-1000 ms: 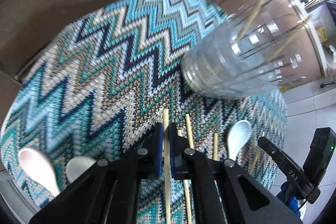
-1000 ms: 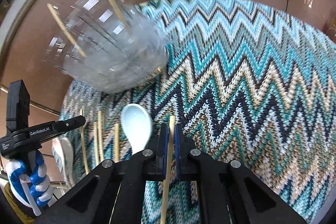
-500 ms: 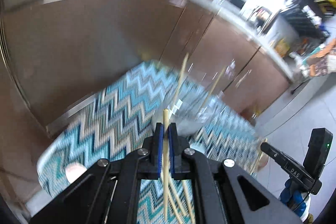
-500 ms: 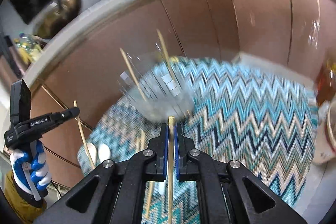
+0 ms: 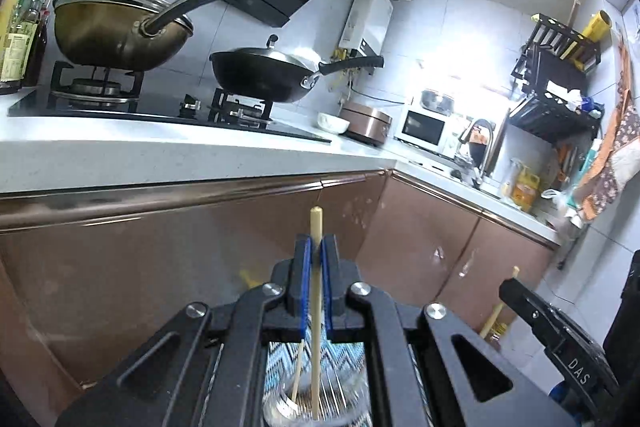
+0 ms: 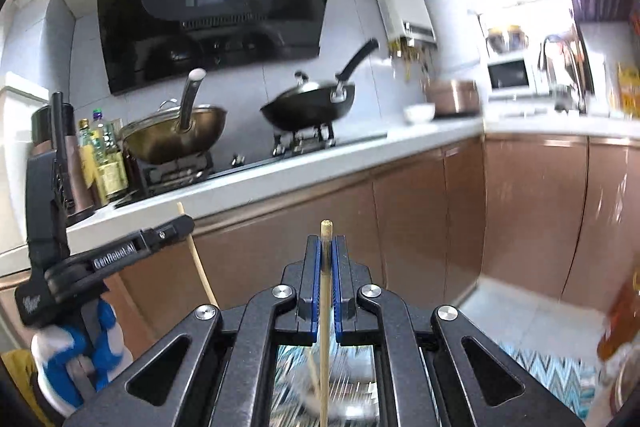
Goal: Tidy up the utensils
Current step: 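Carry both chopsticks over the utensil cup and open both tools to drop them, then raise both open tools away from the utensil cup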
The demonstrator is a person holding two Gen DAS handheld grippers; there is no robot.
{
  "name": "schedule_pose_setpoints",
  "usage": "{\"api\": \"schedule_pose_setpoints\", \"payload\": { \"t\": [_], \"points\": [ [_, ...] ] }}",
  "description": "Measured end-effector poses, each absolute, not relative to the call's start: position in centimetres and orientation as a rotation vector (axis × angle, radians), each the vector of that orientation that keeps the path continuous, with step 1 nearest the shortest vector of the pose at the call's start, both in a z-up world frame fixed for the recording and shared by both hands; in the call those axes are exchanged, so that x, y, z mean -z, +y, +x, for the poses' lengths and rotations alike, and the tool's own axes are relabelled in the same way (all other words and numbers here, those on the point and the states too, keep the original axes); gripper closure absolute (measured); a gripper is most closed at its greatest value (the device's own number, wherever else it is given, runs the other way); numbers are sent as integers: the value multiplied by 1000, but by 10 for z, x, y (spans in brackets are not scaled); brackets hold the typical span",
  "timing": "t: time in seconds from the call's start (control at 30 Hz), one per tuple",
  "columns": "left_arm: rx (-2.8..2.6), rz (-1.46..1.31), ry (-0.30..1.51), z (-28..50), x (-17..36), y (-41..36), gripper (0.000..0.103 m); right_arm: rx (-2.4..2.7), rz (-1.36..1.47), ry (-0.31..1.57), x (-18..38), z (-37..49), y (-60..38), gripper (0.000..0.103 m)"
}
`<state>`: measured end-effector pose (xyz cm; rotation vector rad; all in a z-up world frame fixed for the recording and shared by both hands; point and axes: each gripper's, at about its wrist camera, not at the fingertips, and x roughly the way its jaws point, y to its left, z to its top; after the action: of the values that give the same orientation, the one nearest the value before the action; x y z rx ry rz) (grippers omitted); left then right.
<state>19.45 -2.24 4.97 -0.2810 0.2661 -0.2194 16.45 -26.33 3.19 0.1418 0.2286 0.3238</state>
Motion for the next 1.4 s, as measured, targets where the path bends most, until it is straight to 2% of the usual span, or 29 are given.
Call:
{"api": "schedule_pose_setpoints", "payload": {
  "t": [0.3,0.63,0.7,0.73,0.83,1.03,1.4],
  "points": [
    [194,-219,270,234,-2,-62,98,-250,104,194,10,227,-260,98],
    [159,-168,279,245,57,-79,96,-216,110,289,81,244,-260,97],
    [170,-170,297,244,59,-79,94,-213,106,303,85,241,-261,93],
    [175,-168,306,243,58,-79,90,-210,104,309,85,239,-261,88],
    [199,-179,310,232,47,-73,78,-205,97,306,76,226,-262,81],
    [204,-166,284,189,5,-52,69,-190,91,245,34,187,-268,80],
    [249,-157,413,116,-32,-21,69,-183,72,245,-24,102,-268,80]
  ]
}}
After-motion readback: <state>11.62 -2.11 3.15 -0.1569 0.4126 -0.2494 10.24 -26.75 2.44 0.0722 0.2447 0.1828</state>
